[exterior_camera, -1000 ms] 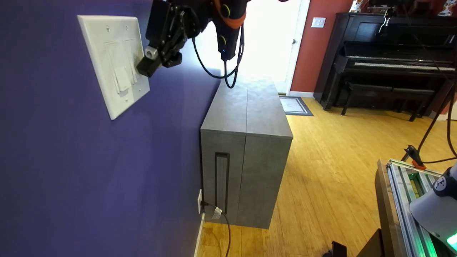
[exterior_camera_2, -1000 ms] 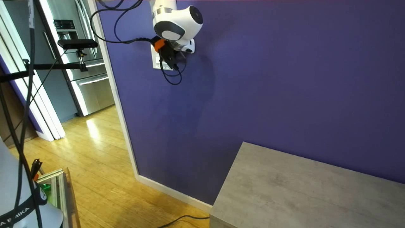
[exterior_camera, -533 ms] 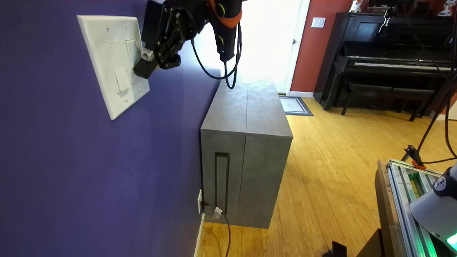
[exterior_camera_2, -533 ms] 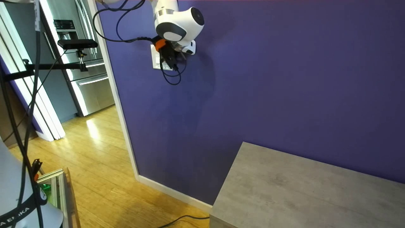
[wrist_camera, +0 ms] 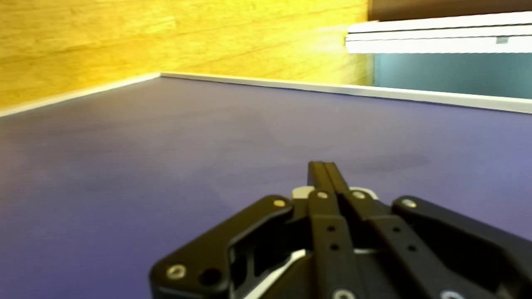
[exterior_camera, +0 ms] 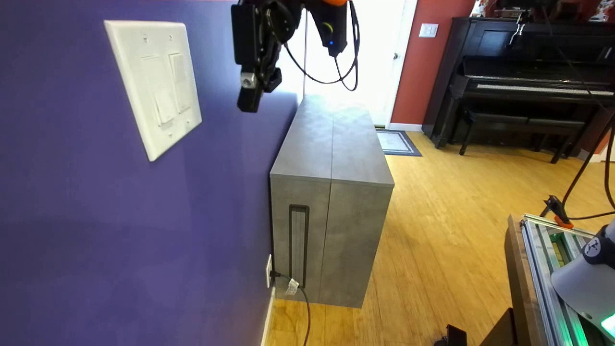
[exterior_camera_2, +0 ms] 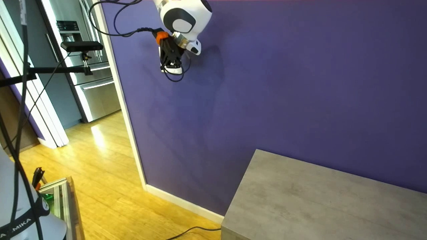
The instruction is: Press the light switch on the right
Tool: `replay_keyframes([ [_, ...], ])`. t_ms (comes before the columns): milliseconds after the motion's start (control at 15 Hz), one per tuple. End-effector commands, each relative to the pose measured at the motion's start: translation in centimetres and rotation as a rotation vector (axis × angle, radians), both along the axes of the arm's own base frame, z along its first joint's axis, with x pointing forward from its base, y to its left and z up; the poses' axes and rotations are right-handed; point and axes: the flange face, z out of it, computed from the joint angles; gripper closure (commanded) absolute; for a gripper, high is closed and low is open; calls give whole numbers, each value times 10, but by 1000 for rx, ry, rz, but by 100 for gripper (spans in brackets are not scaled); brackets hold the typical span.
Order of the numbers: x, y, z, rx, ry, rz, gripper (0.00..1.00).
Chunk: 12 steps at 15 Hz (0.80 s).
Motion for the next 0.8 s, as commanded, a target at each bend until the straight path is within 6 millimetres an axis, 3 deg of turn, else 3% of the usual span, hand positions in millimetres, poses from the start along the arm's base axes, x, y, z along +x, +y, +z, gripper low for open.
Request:
replay_keyframes([
  [0, -31, -28, 52, -203, 7, -45, 67],
  [333, -92, -68, 126, -431, 20, -49, 32],
  [600, -137, -106, 159, -641, -40, -20, 4],
  [733, -152, -126, 168, -746, -87, -2, 0],
])
